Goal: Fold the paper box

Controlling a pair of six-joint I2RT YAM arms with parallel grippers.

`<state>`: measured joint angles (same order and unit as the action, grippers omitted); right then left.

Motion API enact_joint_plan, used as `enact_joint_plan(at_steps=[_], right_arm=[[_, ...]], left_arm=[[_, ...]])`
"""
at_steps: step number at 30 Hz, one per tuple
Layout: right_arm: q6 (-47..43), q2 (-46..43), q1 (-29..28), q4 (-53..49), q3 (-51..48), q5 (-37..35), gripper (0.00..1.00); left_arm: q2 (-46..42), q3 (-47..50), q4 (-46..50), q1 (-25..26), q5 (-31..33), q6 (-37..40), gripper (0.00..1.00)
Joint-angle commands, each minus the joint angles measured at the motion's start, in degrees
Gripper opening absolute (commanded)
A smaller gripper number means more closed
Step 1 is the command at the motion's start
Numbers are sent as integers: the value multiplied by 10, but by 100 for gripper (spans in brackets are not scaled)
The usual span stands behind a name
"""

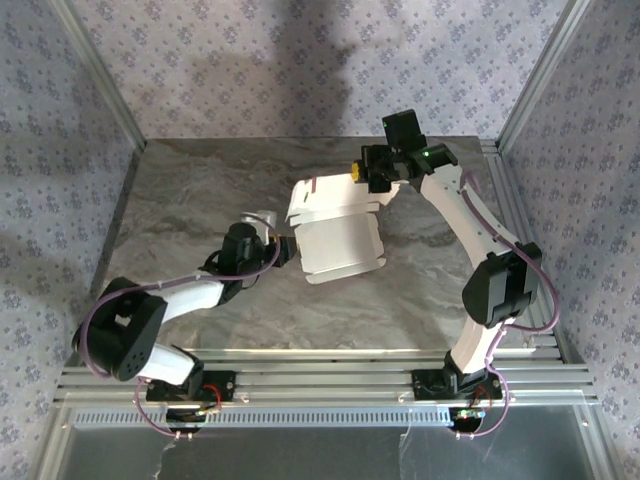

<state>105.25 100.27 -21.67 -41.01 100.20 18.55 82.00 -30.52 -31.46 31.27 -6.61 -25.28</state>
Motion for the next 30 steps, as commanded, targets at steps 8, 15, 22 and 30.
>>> enact_joint_plan(at_steps=[8, 15, 22, 30], right_arm=[[43, 5, 15, -57, 20, 12, 0], [49, 2, 22, -67, 32, 31, 0], [62, -3, 22, -67, 32, 41, 0], [69, -9, 23, -55, 25, 38, 0]], left_arm=[[-22, -21, -113, 20, 62, 68, 52], [9, -30, -133, 20, 77, 74, 53], [42, -72, -136, 23, 78, 76, 49], [28, -122, -20, 43, 136, 100, 13]])
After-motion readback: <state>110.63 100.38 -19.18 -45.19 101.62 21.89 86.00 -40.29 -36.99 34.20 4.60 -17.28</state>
